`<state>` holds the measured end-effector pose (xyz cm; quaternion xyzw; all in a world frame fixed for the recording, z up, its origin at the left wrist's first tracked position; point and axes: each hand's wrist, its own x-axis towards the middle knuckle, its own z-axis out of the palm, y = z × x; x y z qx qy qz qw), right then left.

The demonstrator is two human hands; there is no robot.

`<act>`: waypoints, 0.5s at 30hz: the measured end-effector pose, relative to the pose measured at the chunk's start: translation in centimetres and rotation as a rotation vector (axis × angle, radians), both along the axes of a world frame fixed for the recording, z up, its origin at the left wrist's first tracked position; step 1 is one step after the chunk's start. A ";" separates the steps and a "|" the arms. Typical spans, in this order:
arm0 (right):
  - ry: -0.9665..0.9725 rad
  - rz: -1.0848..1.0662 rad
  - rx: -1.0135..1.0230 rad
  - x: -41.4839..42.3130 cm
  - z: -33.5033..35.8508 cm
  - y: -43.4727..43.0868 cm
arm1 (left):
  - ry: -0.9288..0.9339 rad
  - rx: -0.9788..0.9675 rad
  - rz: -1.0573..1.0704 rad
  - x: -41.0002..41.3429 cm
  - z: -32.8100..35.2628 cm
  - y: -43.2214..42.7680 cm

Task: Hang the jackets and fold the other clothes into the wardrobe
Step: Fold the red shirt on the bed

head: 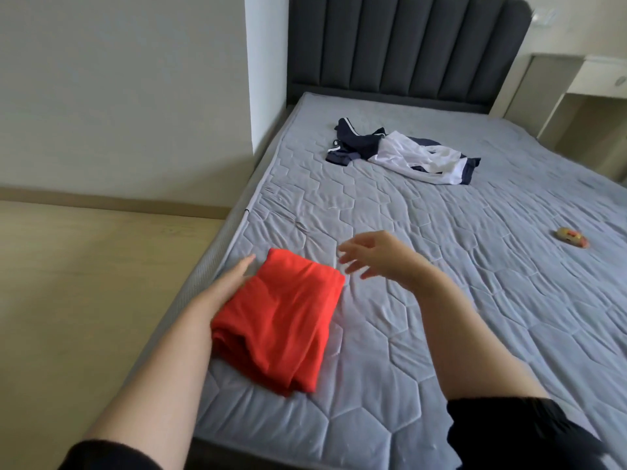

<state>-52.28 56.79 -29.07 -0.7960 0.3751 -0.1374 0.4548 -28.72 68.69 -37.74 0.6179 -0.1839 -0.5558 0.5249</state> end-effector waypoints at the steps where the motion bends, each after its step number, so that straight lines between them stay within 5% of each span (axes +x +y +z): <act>1: 0.020 -0.136 0.031 0.0 -0.9 -0.7 | -0.094 0.022 -0.046 0.5 -0.3 0.0; 5: 0.245 -0.261 0.466 0.1 -5.1 -0.3 | -0.266 0.078 -0.307 0.2 -0.5 0.8; 9: -0.027 -0.210 0.882 1.9 -8.7 2.0 | -0.309 -0.031 -0.213 -1.2 0.2 0.5; 15: -0.345 -0.307 1.027 2.5 -7.3 1.1 | -0.001 -0.303 -0.084 -3.3 -0.5 0.2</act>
